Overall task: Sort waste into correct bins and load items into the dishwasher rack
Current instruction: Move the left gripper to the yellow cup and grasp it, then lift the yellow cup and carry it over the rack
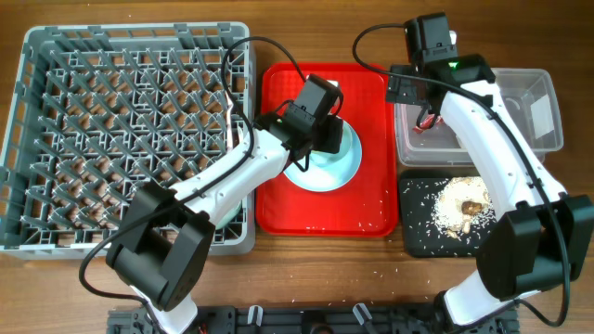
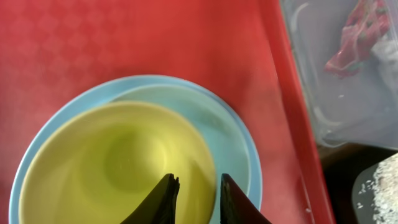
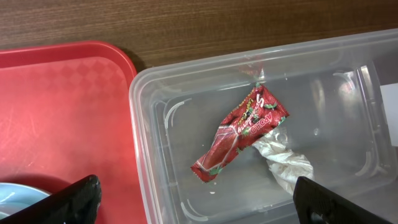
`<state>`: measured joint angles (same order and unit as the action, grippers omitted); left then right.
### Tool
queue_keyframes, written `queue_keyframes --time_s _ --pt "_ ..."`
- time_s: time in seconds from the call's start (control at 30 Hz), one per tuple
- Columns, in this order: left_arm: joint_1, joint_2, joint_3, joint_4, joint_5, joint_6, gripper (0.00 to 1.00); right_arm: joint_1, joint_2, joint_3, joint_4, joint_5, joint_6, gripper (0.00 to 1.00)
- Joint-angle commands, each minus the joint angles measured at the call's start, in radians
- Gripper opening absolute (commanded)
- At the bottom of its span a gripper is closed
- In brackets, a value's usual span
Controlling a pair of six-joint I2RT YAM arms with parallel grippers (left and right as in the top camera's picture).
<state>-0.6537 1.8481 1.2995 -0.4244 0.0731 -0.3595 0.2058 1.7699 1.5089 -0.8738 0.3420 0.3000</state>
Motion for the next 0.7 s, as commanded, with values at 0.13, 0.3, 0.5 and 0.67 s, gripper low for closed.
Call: queue_keyframes --time_s 0.13,0.3,0.5,0.67 --pt "-0.004 0.011 -0.006 -0.019 -0.014 0.016 0.17 -0.003 -0.007 0.006 0.002 0.023 -0.012 1.0" --pt "-0.004 0.012 -0.006 -0.042 -0.014 0.016 0.07 -0.003 -0.007 0.006 0.003 0.023 -0.012 1.0" --pt "-0.002 -0.035 0.03 0.009 0.044 0.003 0.04 -0.003 -0.007 0.006 0.003 0.023 -0.012 1.0" --pt "0.007 -0.203 0.15 -0.065 0.072 -0.052 0.04 -0.003 -0.007 0.006 0.002 0.023 -0.012 1.0"
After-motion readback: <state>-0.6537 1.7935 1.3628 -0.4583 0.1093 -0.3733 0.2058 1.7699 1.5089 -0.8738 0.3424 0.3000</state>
